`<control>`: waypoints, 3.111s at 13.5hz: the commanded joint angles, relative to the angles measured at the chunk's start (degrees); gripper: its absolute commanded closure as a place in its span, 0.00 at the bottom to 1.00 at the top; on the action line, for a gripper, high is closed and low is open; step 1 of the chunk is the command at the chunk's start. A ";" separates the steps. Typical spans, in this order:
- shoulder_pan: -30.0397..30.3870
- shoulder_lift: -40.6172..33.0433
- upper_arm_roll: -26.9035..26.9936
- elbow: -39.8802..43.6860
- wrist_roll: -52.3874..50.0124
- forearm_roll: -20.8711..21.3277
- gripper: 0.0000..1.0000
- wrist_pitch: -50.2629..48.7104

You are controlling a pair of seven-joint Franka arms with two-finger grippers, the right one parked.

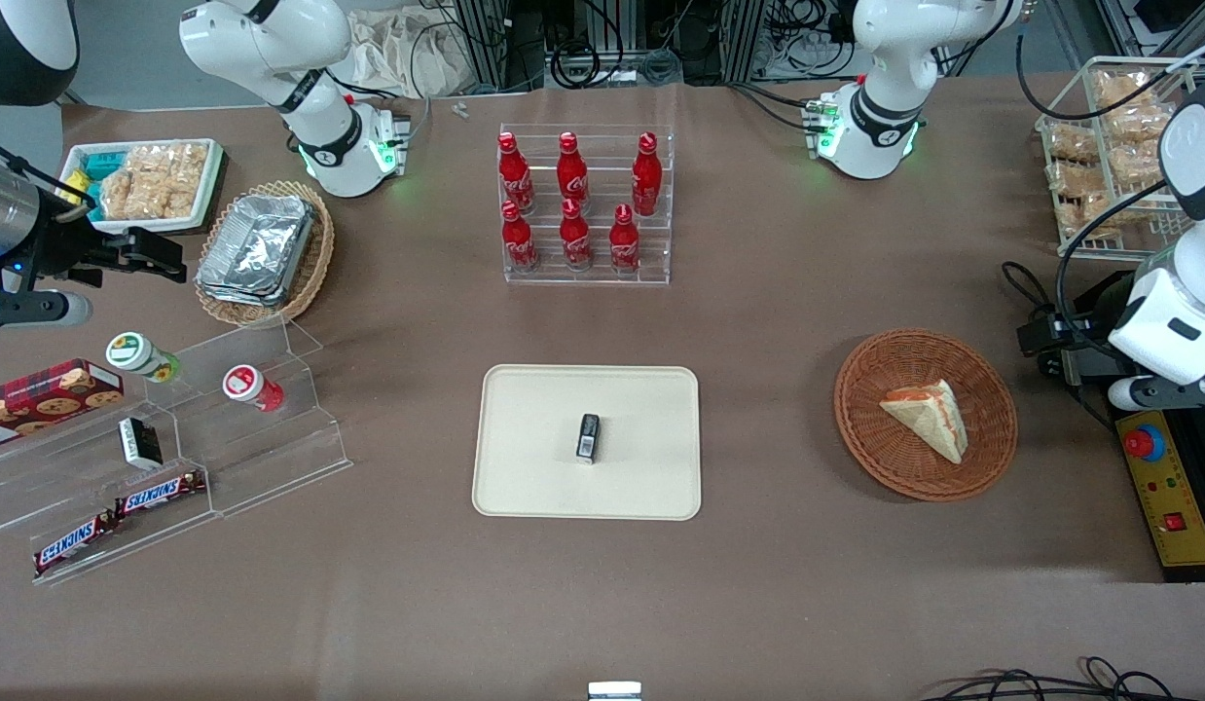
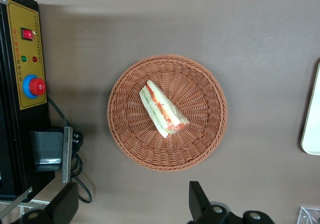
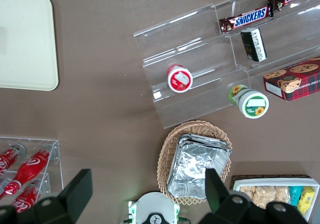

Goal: Place sandwich from basket to tray
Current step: 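Move the left gripper over the wicker basket holding the sandwich, then lower the open left gripper onto the wrapped sandwich's crust edge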

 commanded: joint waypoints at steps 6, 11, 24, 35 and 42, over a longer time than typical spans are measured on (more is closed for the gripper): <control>0.31 1.48 -0.37 1.44 0.26 0.97 0.01 -1.62; -0.04 0.87 -0.55 -6.36 -0.44 0.98 0.00 1.35; -0.31 -0.90 -0.64 -29.23 -18.07 -0.17 0.00 25.18; 1.54 7.72 -0.29 -28.53 -48.32 -0.43 0.00 35.81; 1.54 8.95 -0.20 -30.90 -50.10 -0.26 0.01 40.03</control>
